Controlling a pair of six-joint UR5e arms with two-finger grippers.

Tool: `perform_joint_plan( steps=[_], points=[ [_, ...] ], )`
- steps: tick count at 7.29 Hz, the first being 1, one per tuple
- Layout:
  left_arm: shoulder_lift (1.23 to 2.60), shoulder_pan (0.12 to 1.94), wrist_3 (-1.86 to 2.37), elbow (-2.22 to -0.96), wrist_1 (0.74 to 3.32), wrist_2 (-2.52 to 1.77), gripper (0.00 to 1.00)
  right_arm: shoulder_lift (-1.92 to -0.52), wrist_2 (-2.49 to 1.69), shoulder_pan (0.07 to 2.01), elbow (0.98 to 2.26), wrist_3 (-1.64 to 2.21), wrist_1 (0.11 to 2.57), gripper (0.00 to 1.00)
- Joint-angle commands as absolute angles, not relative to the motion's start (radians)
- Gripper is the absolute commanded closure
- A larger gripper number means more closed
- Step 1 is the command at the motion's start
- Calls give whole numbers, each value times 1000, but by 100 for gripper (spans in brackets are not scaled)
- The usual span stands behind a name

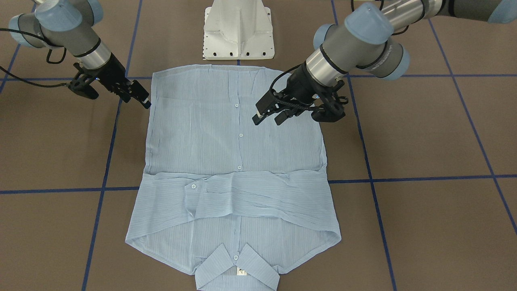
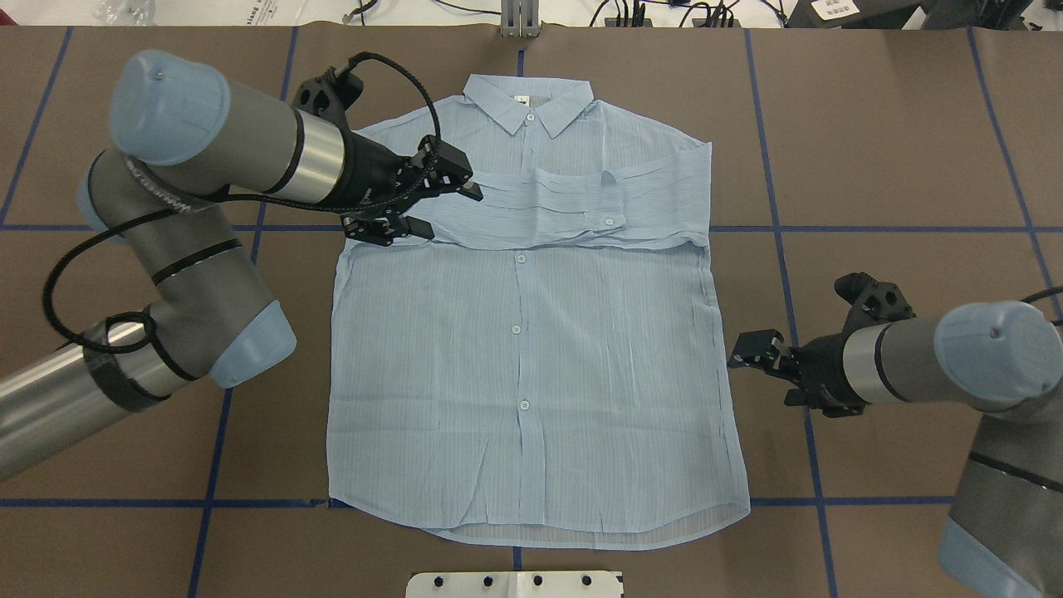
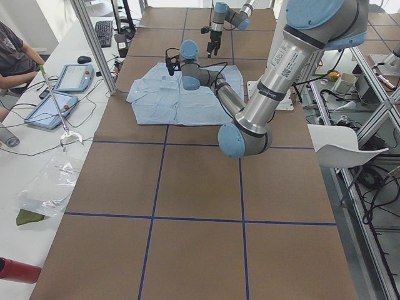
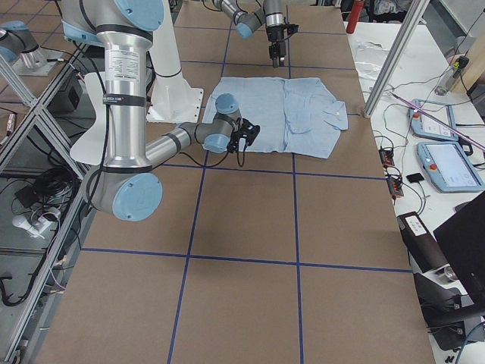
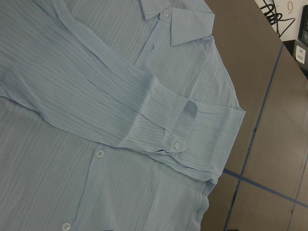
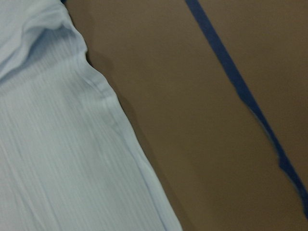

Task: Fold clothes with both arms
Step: 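Release the sleeve and retract the left gripper while the right gripper nears the hem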

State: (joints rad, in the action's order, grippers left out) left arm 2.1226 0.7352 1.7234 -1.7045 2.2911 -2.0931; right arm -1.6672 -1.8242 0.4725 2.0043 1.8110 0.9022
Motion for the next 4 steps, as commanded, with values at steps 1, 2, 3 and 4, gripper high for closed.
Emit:
perform_joint_plan(
  steps=[1, 2, 3, 4],
  points=[
    [2065, 735, 1674, -1761, 2290, -2030, 17, -1778, -1642, 301, 2068, 1921, 905, 5],
    [2062, 732, 1672, -1761, 2290, -2007, 17, -1778, -1506, 181, 2068, 1986, 943, 6],
    [2059, 727, 1672, -1763, 2290, -1987, 17, -1757, -1424, 94, 2104, 2023, 1100, 10],
    [2056, 723, 1672, -1764, 2290, -1979, 17, -1747, -1417, 71, 2124, 2043, 1132, 11]
  ],
)
